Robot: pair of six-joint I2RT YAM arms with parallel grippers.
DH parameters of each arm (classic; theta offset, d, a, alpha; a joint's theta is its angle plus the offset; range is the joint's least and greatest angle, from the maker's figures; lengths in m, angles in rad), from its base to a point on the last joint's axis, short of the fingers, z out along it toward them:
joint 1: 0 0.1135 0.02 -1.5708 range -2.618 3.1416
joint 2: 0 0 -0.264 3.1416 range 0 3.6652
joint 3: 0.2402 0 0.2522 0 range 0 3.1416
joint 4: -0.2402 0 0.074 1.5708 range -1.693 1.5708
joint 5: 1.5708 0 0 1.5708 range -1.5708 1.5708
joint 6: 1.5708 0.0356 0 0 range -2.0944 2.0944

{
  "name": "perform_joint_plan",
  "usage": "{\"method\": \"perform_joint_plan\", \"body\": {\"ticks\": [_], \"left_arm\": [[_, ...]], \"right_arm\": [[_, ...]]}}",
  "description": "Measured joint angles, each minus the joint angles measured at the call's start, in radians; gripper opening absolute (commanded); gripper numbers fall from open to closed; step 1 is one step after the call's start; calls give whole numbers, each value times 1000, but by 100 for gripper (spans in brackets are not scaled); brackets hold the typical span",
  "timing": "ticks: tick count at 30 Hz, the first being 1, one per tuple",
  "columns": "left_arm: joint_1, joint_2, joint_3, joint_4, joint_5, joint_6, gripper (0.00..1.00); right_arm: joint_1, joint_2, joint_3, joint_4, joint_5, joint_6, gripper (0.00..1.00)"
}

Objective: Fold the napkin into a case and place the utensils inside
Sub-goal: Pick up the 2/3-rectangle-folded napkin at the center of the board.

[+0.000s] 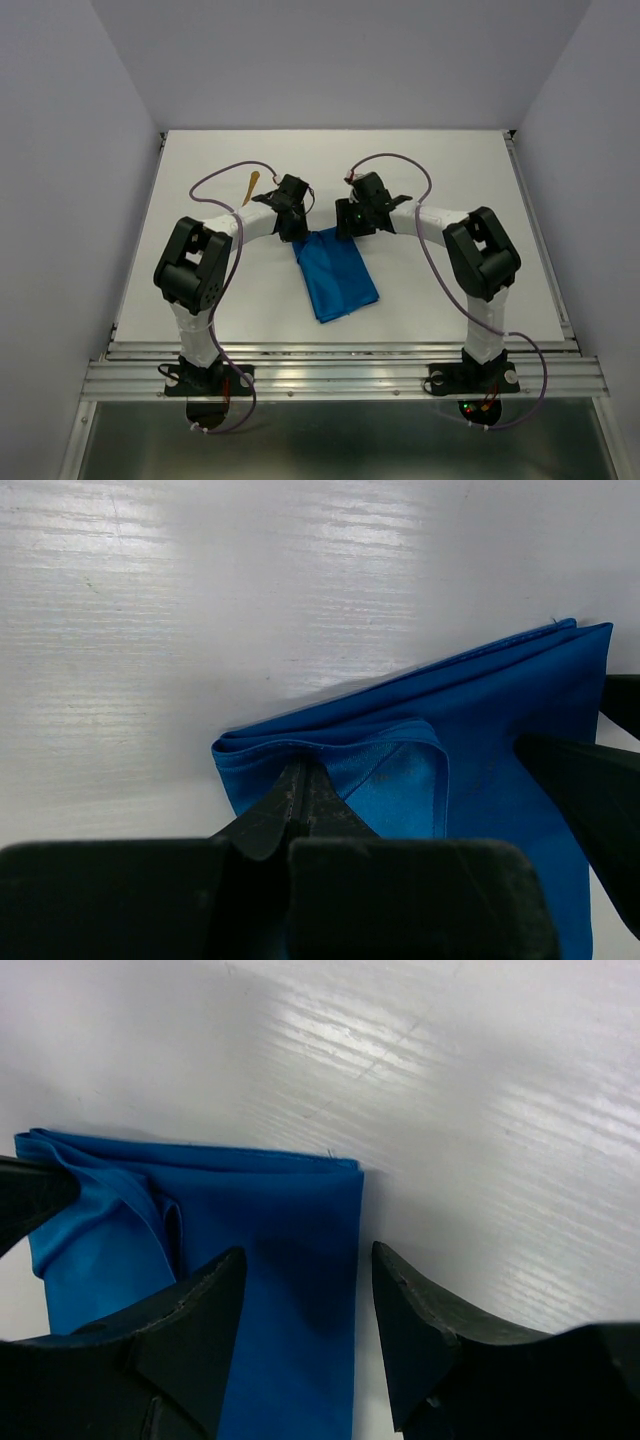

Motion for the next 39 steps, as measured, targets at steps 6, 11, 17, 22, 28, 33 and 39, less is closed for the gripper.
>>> {"method": "perform_joint_plan", "body": {"ticks": [6, 11, 17, 22, 28, 33, 39], "left_arm": [[0, 0, 0, 0, 3, 6, 0], [6, 1, 0, 0, 4, 10, 0], [6, 4, 0, 3, 10, 13, 0], [11, 8, 0, 4, 24, 13, 0], [13, 18, 0, 4, 32, 13, 0], [13, 19, 0, 6, 34, 13, 0], [13, 24, 0, 12, 34, 12, 0]], "right_arm": [[0, 34, 38, 15, -5, -8, 44], [0, 44, 43, 20, 0, -1, 22], [0, 46, 43, 21, -7, 17, 2], [0, 46, 39, 29, -21, 30, 1], [0, 29, 24, 43, -29, 45, 1], [9, -17, 21, 43, -28, 57, 1], [43, -58, 21, 42, -18, 68, 1]]}}
